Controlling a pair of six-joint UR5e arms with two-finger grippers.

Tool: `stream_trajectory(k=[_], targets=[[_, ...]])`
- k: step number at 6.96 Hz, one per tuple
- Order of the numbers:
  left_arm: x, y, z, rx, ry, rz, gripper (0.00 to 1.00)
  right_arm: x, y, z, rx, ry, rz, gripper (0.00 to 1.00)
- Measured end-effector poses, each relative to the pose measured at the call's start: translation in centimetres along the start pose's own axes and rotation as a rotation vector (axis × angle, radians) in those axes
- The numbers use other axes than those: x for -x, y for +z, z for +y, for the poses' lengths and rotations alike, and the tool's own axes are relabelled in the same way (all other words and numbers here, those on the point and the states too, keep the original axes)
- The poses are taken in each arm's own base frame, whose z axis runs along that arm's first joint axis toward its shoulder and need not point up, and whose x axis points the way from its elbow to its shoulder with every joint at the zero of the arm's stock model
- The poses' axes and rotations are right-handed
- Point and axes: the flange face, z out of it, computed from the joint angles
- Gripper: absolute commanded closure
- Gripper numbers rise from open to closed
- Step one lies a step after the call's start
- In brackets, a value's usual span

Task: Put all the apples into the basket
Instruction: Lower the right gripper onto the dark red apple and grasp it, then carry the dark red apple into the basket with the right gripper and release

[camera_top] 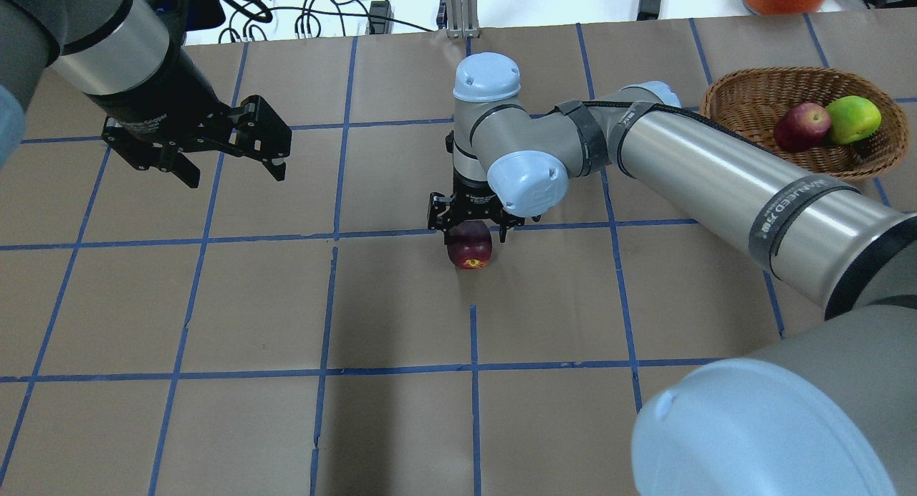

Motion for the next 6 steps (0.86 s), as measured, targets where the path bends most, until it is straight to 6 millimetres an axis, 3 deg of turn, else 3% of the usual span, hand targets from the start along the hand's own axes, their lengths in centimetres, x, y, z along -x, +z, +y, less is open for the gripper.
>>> stream_trajectory(k=[1,2,4,5,6], targets=[[0.0,-0.1,0.1,-0.001,-0.001,-0.002,0.0,-0.1,1.1,0.1,-0.002,0.013,-0.001,0.6],[0.1,-0.2,0.3,-0.002,-0.001,-0.003,0.0,-0.1,1.5,0.1,-0.028,0.044,-0.009,1.0],[0.2,-0.3,0.4,-0.003,-0.004,-0.004,0.0,-0.1,0.7,-0.3,-0.087,0.087,-0.021,1.0],[0.3,-0.2,0.3,-0.002,-0.006,-0.003,0.0,-0.6,-1.4,-0.6,-0.125,0.1,-0.028,1.0],[0.4,-0.3,0.4,-0.002,-0.008,-0.003,0.0,-2.7,-5.1,-1.2,-0.172,0.131,-0.035,1.0]])
